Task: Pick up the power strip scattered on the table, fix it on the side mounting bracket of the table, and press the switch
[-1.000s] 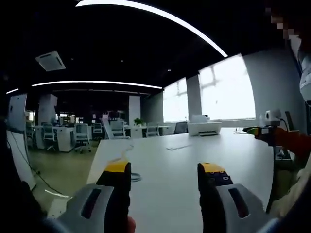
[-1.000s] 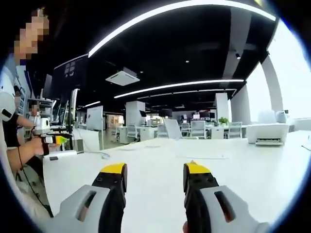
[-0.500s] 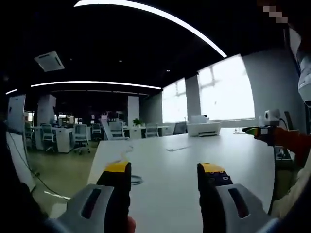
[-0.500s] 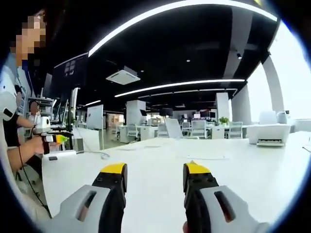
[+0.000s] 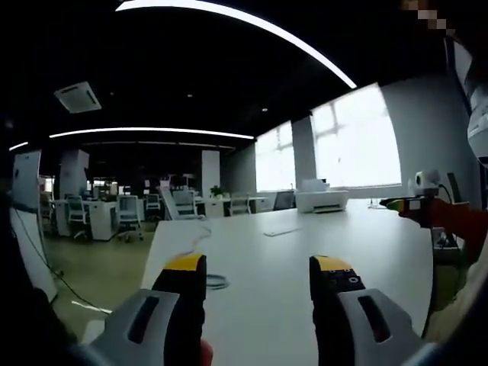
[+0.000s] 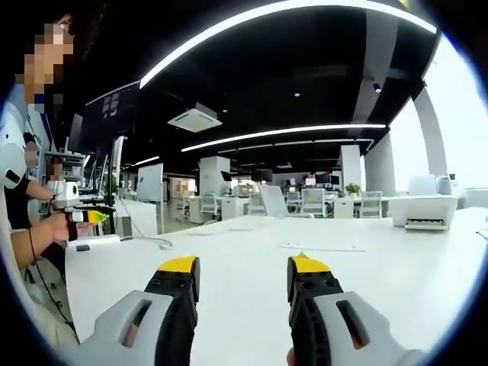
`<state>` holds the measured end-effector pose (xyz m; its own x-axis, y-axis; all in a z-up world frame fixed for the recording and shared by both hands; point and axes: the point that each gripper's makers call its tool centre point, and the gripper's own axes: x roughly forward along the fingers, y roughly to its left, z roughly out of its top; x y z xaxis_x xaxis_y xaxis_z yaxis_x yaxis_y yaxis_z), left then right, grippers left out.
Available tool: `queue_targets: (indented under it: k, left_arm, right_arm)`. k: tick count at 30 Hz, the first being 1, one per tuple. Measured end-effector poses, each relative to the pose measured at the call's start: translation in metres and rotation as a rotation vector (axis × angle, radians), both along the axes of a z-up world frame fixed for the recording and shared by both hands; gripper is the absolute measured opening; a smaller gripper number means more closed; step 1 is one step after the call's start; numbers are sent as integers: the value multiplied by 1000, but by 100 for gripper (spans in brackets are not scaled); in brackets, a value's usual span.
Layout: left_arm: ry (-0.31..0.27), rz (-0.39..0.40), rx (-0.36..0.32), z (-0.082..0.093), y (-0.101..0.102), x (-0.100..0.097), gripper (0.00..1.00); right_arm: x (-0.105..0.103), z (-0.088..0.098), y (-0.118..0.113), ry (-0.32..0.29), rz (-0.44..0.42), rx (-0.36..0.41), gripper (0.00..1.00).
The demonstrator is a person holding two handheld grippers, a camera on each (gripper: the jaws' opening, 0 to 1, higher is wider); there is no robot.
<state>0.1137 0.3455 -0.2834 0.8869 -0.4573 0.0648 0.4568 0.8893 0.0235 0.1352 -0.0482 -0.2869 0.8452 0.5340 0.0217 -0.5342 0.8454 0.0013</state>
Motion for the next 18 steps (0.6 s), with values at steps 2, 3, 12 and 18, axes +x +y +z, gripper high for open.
queue_targets:
  k: [2, 3, 12, 18]
  left_arm:
    - [1, 0, 0, 0, 0, 0, 59]
    - [1, 1, -1, 0, 0, 0, 59]
    - [-3, 1, 1, 1, -1, 0, 59]
    - [-8, 2, 2, 4, -2, 0, 58]
  right_arm:
    - [0, 0, 0, -2, 0, 0, 42]
    - [0, 1, 0, -2, 1, 3, 42]
    - [-1, -1, 1, 2, 6, 14, 42]
    - [-1, 0, 0, -2, 7, 10, 42]
